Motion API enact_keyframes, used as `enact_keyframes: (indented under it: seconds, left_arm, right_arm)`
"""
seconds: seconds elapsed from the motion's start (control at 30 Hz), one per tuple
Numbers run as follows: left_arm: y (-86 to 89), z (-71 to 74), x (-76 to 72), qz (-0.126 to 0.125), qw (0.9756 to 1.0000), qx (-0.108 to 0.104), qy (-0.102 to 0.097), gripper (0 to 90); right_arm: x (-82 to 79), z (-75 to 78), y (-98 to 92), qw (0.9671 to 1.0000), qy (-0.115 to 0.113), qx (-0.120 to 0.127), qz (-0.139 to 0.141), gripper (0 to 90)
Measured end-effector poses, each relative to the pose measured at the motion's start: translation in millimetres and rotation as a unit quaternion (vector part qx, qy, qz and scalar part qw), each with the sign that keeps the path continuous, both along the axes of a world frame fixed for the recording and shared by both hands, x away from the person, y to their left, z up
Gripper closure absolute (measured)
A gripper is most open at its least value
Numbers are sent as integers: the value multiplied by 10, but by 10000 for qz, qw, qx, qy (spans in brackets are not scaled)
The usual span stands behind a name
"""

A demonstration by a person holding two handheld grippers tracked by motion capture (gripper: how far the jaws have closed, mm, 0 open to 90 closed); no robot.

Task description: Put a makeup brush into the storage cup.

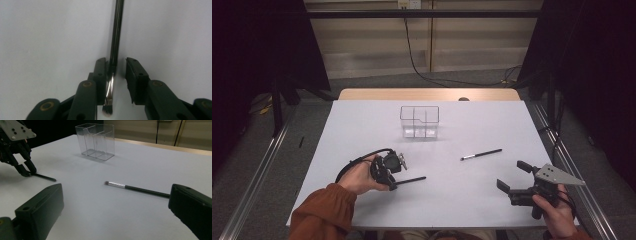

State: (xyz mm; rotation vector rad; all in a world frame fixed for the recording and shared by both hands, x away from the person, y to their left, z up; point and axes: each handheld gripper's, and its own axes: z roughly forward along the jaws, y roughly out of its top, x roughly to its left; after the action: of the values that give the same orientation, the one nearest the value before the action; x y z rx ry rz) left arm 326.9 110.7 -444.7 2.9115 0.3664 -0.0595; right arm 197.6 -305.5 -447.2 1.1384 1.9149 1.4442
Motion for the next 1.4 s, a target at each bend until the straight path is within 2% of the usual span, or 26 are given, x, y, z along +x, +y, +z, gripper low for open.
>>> enact_keyframes:
  seconds: [0.1, 0.13, 0.2, 0.27, 0.3, 0.4, 0.47, 0.5, 0.6, 0.63, 0.67, 0.9, 0.93, 1.1, 1.2, 1.23, 1.3, 1.37, 1.4]
  left_arm:
    - [-4, 0, 9, 66, 10000, 12, 65, 768]
    - [-6, -7, 5, 93, 10000, -2, 8, 776]
    - [-17, 8, 22, -6, 9999, 104, 83, 794]
    - [-28, -7, 0, 39, 10000, 59, -27, 819]
    - [-29, 5, 7, -25, 9999, 130, 21, 834]
    - [-29, 0, -1, -6, 9999, 105, -19, 839]
    - [-24, -2, 1, 48, 10000, 43, 51, 840]
    - [-20, 9, 13, -26, 9999, 100, 70, 840]
    - [-8, 0, 2, 139, 9999, 10, 54, 841]
    - [1, 8, 15, 116, 9999, 19, 101, 841]
    - [7, 1, 9, 252, 9996, -47, 95, 841]
    - [71, 5, 33, 379, 9989, -224, 160, 842]
    - [80, 1, 29, 480, 9982, -297, 201, 841]
    - [134, 2, 62, 662, 9964, -450, 290, 841]
    - [218, 31, 80, 810, 9937, -713, 300, 841]
    - [243, 48, 89, 793, 9935, -749, 314, 841]
    - [279, 70, 83, 933, 9910, -911, 297, 841]
    - [324, 107, 97, 963, 9892, -1060, 314, 841]
    - [339, 121, 91, 1029, 9872, -1183, 276, 841]
  right_arm:
    - [-1, 0, 1, 10000, 2, 4, 4, 0]
    - [0, 0, 0, 10000, 1, 0, 3, 0]
    - [0, 0, -1, 10000, 8, 2, 3, 0]
    - [2, -1, -2, 10000, 8, -11, 1, 0]
    - [1, -1, -3, 10000, 8, -13, -2, 0]
    - [1, -1, -6, 10000, 10, -10, -9, 0]
    - [0, -1, -5, 10000, 10, -11, -6, 0]
    - [0, -1, -4, 10000, 11, -12, -3, 0]
    - [0, -1, -5, 10000, 10, -13, -3, 0]
    - [1, -1, -6, 10000, 13, -7, -5, 0]
    - [1, -1, -7, 10000, 12, -6, -6, 0]
    - [1, -1, -9, 10000, 16, -16, -15, 0]
    - [3, -1, -9, 10000, 14, -18, -18, 0]
    - [1, -1, -9, 10000, 15, -23, -13, 0]
    - [1, -1, -10, 10000, 17, -14, -19, 0]
    - [0, -1, -9, 10000, 19, -14, -20, 0]
    - [-1, 0, -5, 10000, 17, -13, -15, 0]
    - [-1, 0, -5, 10000, 19, -12, -21, 0]
    - [0, 0, -6, 10000, 19, -9, -23, 0]
